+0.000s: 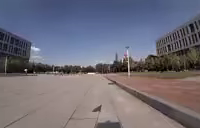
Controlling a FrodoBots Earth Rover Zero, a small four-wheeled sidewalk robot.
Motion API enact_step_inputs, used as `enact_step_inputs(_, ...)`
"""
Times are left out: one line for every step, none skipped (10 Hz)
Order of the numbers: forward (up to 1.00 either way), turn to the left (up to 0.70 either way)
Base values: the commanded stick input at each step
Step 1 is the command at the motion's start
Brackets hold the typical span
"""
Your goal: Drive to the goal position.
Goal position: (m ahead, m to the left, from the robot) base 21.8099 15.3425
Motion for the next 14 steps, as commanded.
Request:
enact_step_inputs(0.70,0.00)
enact_step_inputs(0.70,0.00)
enact_step_inputs(0.70,0.00)
enact_step_inputs(0.70,0.00)
enact_step_inputs(0.70,0.00)
enact_step_inputs(0.70,0.00)
enact_step_inputs(0.70,0.00)
enact_step_inputs(0.70,0.00)
enact_step_inputs(0.70,0.00)
enact_step_inputs(0.70,0.00)
enact_step_inputs(0.70,0.00)
enact_step_inputs(0.70,0.00)
enact_step_inputs(0.70,0.00)
enact_step_inputs(0.70,0.00)
